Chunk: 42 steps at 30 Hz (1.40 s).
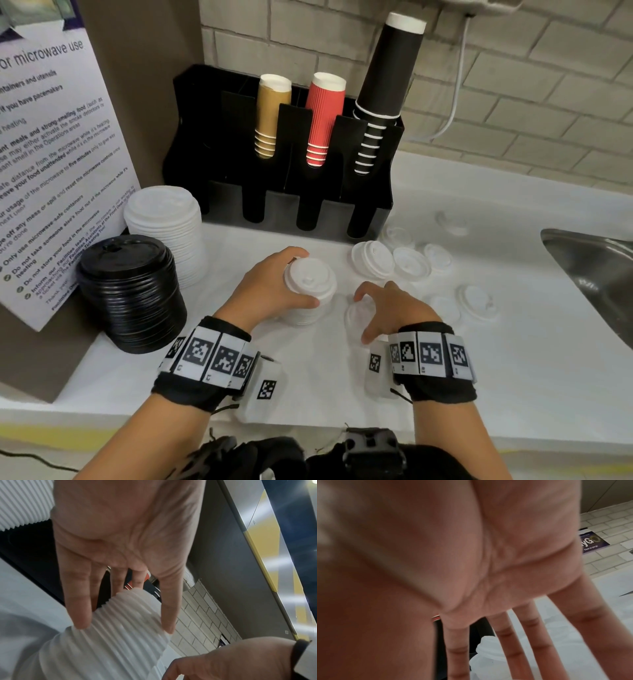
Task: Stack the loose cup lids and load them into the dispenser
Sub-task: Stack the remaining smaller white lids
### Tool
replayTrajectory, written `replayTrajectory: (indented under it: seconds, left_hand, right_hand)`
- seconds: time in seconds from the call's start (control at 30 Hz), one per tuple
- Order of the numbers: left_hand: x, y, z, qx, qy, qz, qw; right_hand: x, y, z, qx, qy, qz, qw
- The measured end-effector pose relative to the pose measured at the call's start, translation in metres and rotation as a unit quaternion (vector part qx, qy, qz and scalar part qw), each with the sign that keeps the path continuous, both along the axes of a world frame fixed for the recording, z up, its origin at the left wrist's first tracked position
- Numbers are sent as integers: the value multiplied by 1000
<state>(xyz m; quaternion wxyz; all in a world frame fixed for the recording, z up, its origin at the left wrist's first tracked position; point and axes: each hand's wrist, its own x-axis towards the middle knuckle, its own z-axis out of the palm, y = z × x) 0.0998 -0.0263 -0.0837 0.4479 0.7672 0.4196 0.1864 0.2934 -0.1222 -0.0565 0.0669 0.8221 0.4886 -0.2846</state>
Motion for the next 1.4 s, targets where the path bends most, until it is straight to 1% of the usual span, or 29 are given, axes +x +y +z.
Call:
replayTrajectory:
  seconds: [0.17, 0.27, 0.33, 0.4, 0.47, 0.53, 0.7, 0.87, 1.07, 1.2, 1.27, 1.3, 1.33, 1.37, 1.4]
  left_hand:
    - [-1, 2, 0, 2, 3, -1, 1000]
    - [-1, 2, -1, 2, 1, -3, 1000]
    - [-1, 2, -2, 3, -3, -1, 1000]
    - [-1, 2, -2, 9, -4, 2, 1000]
    - [-1, 1, -2, 16, 0, 3, 1000]
    - [-2, 1, -1, 18, 0, 3, 1000]
    - [-2, 0, -1, 11, -2, 5, 1000]
    - [-3, -1, -2, -3, -4, 7, 1000]
    - [-5, -4, -2, 8, -9, 3, 1000]
    - [-5, -4, 0, 25, -20, 0, 999]
    - [-4, -3, 1, 28, -15, 5, 999]
    - [-3, -3, 1, 27, -11, 8, 1000]
    - [-3, -3, 1, 25, -8, 10, 1000]
    - [-3, -3, 1, 23, -5, 10, 1000]
    - [-2, -3, 1, 20, -3, 10, 1000]
  right_hand:
    - [10, 0, 0, 53, 19, -7, 998]
    - [18, 0, 8, 121, 43, -23, 991]
    - [19, 1, 15, 193, 94, -20, 977]
    - [13, 3, 20, 267, 165, -4, 950]
    - [0, 5, 21, 307, 209, 16, 928]
    - [-13, 10, 16, 324, 211, 29, 922]
    - [-34, 19, 9, 366, 185, 56, 911]
    - [-44, 26, 10, 356, 165, 92, 915]
    - [-44, 28, 8, 349, 156, 110, 918]
    - [-40, 29, 6, 343, 173, 103, 918]
    - [-33, 28, 6, 355, 183, 66, 914]
    - [-27, 27, 7, 353, 170, 43, 919]
    - [-19, 24, 8, 333, 142, 26, 932]
    - [-11, 21, 9, 288, 105, 16, 952]
    - [-3, 17, 9, 221, 66, 12, 973]
